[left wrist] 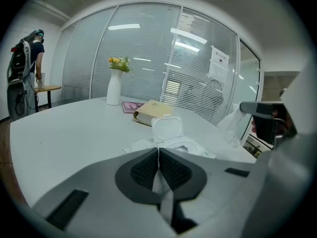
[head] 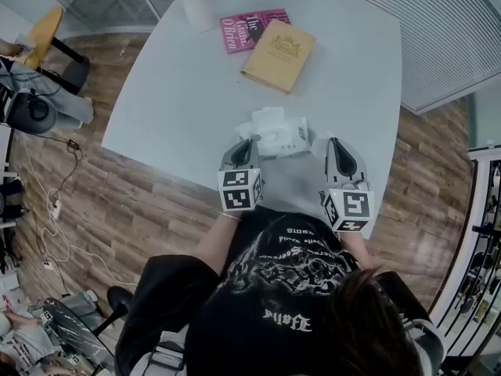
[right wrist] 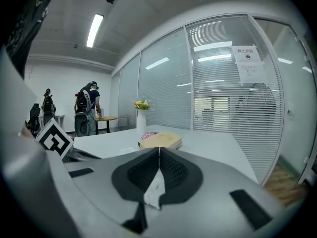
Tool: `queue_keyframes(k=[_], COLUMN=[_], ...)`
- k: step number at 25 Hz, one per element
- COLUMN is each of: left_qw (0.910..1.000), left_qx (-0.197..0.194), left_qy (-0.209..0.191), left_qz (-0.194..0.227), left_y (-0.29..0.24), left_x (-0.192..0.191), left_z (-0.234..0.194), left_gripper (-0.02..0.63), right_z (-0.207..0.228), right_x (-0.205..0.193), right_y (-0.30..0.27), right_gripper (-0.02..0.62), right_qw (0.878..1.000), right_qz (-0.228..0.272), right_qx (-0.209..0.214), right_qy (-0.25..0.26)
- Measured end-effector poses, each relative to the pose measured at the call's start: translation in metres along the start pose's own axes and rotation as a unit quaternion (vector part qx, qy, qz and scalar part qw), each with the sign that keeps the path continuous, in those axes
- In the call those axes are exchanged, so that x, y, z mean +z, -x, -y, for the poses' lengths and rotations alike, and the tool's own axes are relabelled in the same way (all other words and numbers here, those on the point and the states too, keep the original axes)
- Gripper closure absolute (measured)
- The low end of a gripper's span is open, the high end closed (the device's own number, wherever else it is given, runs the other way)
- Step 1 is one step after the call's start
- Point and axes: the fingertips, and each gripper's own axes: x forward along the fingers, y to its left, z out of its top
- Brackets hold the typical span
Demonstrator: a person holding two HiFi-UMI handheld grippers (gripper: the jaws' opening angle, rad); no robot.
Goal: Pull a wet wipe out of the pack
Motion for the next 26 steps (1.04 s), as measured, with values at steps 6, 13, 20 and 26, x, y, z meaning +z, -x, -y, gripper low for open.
queue_keyframes(k=[6, 13, 20, 26], left_qw=[1.0, 1.0, 1.0, 1.0], left_qx=[-0.001, 0.003, 0.002, 0.005], left_qy=[-0.001, 0.001, 0.001, 0.002], left_qz=[0.002, 0.002, 0.0, 0.003], left_y=[-0.0003, 0.0014, -0.0001, 0.0004], left_x=[0.0013, 0.0014, 0.0015, 0.0033], left_z=[0.0001, 0.0003, -0.0007, -0.0016], left_gripper=[0.598, 0.598, 0.598, 0.598], right_z=[0.0013, -0.0019, -0.0029, -0.0041], right_x=[0.0002, -0.0061, -0.0055, -0.0041], right_y=[-0.0012, -0.0018, -0.0075, -0.0091], right_gripper=[0.592, 0.592, 0.592, 0.592], right_qw=[1.0, 1.0, 1.0, 1.0], right_qz=[0.002, -0.006, -0.006, -0.005], right_qx=[-0.006, -0.002, 0.003, 0.008], right_qy=[0.006, 0.007, 0.01, 0.009])
